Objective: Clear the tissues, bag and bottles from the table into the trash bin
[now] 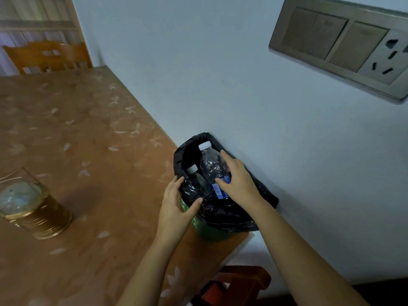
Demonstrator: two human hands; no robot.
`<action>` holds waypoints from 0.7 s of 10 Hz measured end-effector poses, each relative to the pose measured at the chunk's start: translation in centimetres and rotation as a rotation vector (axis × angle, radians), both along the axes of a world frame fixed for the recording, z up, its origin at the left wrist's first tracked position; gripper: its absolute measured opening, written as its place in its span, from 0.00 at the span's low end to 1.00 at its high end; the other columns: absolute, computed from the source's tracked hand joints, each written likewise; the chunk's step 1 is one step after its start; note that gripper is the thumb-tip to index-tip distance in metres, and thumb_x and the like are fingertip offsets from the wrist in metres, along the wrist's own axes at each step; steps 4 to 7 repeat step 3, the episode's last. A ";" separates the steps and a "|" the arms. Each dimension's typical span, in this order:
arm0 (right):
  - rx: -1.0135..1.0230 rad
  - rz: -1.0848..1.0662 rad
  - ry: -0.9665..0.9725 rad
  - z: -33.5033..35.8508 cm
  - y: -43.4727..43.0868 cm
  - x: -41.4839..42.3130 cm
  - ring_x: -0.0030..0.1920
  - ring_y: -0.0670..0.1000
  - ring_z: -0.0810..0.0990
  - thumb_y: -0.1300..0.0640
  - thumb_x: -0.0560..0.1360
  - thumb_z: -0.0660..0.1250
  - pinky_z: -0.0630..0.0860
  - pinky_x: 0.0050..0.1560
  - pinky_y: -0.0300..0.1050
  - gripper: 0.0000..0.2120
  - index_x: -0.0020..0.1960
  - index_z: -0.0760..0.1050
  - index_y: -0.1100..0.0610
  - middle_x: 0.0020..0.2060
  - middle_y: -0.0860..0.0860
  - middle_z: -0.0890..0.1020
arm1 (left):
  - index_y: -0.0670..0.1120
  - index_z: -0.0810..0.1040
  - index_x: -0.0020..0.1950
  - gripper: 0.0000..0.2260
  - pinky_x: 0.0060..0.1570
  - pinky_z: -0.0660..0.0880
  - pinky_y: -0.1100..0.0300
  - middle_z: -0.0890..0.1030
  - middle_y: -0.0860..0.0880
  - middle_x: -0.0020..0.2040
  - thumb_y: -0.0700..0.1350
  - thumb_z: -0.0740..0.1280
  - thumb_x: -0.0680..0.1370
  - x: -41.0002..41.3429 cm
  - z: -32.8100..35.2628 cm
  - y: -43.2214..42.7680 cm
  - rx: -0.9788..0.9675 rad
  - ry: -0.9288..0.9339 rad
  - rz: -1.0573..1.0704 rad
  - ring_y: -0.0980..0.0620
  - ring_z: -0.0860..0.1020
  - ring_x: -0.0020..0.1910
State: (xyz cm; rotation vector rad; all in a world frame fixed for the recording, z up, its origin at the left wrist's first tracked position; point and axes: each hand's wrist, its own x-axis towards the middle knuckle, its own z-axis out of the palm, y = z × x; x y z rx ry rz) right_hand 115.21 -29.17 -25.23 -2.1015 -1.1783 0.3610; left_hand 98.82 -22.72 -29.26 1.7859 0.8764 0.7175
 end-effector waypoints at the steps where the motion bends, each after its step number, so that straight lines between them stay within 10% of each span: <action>1: 0.000 0.010 0.002 -0.1 -0.1 -0.1 0.64 0.48 0.66 0.58 0.75 0.65 0.64 0.57 0.37 0.31 0.73 0.54 0.49 0.66 0.51 0.65 | 0.55 0.61 0.70 0.29 0.69 0.60 0.55 0.59 0.54 0.73 0.51 0.70 0.72 0.0 0.0 0.0 0.008 0.012 0.002 0.63 0.56 0.67; 7: 0.037 0.006 -0.046 1.2 -1.5 -1.1 0.66 0.47 0.65 0.55 0.75 0.64 0.61 0.58 0.35 0.27 0.71 0.59 0.52 0.67 0.50 0.67 | 0.54 0.63 0.70 0.28 0.68 0.57 0.55 0.57 0.51 0.75 0.52 0.68 0.73 -0.2 0.9 -0.7 0.032 0.054 0.092 0.55 0.55 0.72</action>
